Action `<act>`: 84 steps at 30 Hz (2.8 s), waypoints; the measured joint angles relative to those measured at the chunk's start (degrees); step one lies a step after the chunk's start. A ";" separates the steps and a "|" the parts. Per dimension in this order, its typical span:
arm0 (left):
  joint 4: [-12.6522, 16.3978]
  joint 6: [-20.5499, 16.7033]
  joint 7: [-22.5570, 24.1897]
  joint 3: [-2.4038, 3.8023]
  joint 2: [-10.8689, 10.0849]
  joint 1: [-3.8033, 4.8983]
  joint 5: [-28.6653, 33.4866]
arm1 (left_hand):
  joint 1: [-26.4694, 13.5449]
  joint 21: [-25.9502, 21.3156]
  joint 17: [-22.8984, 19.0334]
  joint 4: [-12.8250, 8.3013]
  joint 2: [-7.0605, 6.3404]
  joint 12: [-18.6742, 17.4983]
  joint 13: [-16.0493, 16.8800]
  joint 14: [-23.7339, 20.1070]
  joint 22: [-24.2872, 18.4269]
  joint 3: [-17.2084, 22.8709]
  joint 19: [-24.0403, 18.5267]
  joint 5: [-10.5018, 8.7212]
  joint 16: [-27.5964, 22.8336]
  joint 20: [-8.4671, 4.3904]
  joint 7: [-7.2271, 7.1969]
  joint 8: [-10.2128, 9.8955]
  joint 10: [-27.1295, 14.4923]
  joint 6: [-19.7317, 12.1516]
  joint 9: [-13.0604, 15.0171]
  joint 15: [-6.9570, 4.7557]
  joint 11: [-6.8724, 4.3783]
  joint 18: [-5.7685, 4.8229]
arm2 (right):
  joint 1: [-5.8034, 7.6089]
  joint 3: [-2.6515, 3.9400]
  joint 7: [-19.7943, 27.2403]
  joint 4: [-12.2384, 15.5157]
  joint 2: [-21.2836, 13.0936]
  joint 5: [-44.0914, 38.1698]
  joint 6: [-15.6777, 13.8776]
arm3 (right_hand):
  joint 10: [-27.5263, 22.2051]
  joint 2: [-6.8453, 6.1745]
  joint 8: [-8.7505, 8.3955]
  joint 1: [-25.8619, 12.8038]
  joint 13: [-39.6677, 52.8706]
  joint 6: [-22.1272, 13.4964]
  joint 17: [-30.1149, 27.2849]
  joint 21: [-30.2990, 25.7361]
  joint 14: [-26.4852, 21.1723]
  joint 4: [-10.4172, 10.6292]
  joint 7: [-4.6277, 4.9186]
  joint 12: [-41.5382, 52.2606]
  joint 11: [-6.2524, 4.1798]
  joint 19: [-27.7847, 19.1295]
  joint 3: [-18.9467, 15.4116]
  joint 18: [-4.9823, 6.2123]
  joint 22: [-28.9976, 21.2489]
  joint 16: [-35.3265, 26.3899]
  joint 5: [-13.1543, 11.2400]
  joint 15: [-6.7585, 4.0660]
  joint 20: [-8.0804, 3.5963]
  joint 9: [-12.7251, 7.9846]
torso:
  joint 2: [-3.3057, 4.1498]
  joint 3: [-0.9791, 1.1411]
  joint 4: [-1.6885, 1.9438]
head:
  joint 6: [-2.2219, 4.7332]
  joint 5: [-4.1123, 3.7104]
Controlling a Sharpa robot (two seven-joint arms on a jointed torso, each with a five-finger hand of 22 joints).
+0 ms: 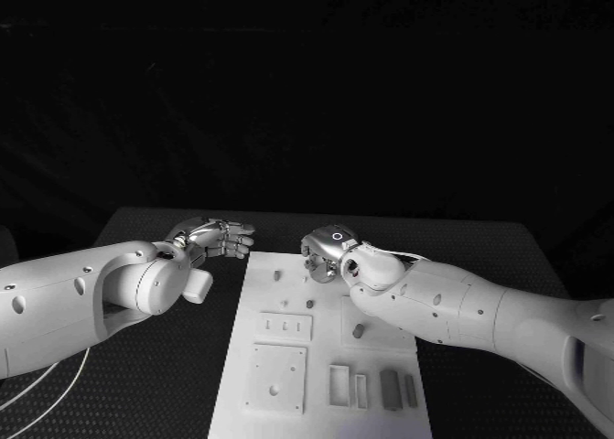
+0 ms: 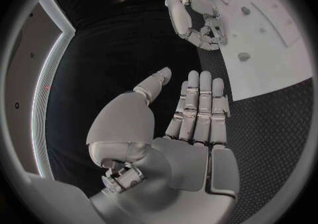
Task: Assemble the parts on the task board
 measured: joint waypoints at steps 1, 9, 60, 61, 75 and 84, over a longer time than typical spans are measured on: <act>0.00 0.00 0.00 0.00 0.00 0.00 0.00 | 0.00 0.00 0.00 0.00 0.00 0.00 0.00 0.00 0.00 0.00 0.00 0.00 0.00 0.00 0.00 0.00 0.00 0.00 0.00 0.00 0.00 0.00 | -0.01 -0.01 0.04 -0.10 0.03 0.03 0.03 | 0.00 0.00 0.00 0.00 0.00 0.00 0.00 0.00 0.00 0.00 0.00 0.00 0.00 0.00 0.00 0.00 0.00 0.00 0.00 0.00 0.00 0.00 | 0.00 0.01 -0.01 | 0.00 0.01; -0.01 0.00 -0.01 0.00 0.04 0.02 0.00 | 0.00 0.00 -0.05 0.00 0.00 0.00 0.05 0.00 -0.01 0.00 0.00 0.00 0.00 0.00 0.00 0.00 0.00 0.00 0.05 0.00 0.00 -0.01 | -0.19 -0.33 0.40 -1.53 0.42 0.38 0.08 | 0.01 0.00 0.00 0.00 0.00 0.00 0.00 0.23 0.00 0.09 0.00 0.00 -0.01 0.01 -0.09 0.00 -0.03 0.05 0.00 0.00 0.04 0.00 | 0.02 0.04 -0.02 | -0.03 -0.02; -2.72 0.41 0.16 -0.41 0.11 -0.09 -0.01 | 0.00 0.00 -0.17 -0.15 0.00 0.02 0.44 0.00 -0.04 0.15 0.01 0.00 0.23 0.01 0.00 -0.23 0.21 0.00 0.29 -0.01 -0.21 -0.02 | 1.77 6.40 5.82 9.96 -19.05 15.18 10.35 | 6.16 -0.81 -2.37 -4.62 25.83 -4.15 1.17 3.42 0.22 -0.86 -1.35 17.20 -3.24 0.92 -16.67 0.89 -0.06 6.55 5.57 -2.76 -1.06 -0.30 | -1.09 1.93 -3.38 | 2.03 0.31; -2.77 0.45 0.16 -0.42 0.16 -0.12 -0.01 | 0.00 0.00 -0.19 -0.15 0.00 0.02 0.44 0.00 -0.04 0.15 0.01 0.00 0.23 0.01 0.00 -0.23 0.21 0.00 0.29 0.00 -0.21 -0.03 | 1.51 6.40 5.89 9.55 -18.79 15.21 10.51 | 3.70 -0.79 -2.60 -4.60 30.70 -4.39 2.25 4.28 0.04 -1.12 -1.33 21.44 -3.52 1.10 -16.92 0.91 -0.04 7.92 5.55 -2.79 -1.25 -0.38 | -1.09 2.01 -3.41 | 2.02 0.32; -2.93 0.96 0.13 -0.42 0.32 -0.28 -0.02 | 0.00 0.05 -0.22 -0.15 0.00 0.02 0.44 0.00 -0.04 0.15 0.01 0.00 0.22 0.01 0.00 -0.23 0.21 0.00 0.28 -0.01 -0.21 -0.03 | -0.46 6.35 6.31 5.70 -15.63 14.64 10.99 | -3.20 -0.11 -3.04 -5.16 54.38 -5.18 12.04 11.06 -1.38 -1.36 -2.01 49.60 -4.30 0.96 -18.89 0.95 -0.06 19.42 4.88 -3.20 -2.35 -0.47 | -0.84 2.62 -3.35 | 1.51 0.04; -2.54 1.11 0.12 -0.42 0.10 -0.28 -0.03 | 0.00 0.22 -0.22 -0.15 0.00 0.02 0.43 0.00 0.00 0.15 -0.19 0.00 0.22 0.22 0.00 -0.23 0.21 0.00 0.27 -0.01 -0.21 -0.02 | -0.73 6.35 6.51 4.64 -14.96 14.45 10.98 | -5.52 0.26 -3.04 -5.05 57.26 -5.26 13.98 13.83 -1.65 -1.26 -2.11 55.88 -3.91 0.68 -17.60 0.80 -0.07 20.64 4.44 -3.31 -2.88 -0.25 | -0.76 2.64 -3.22 | 1.28 -0.05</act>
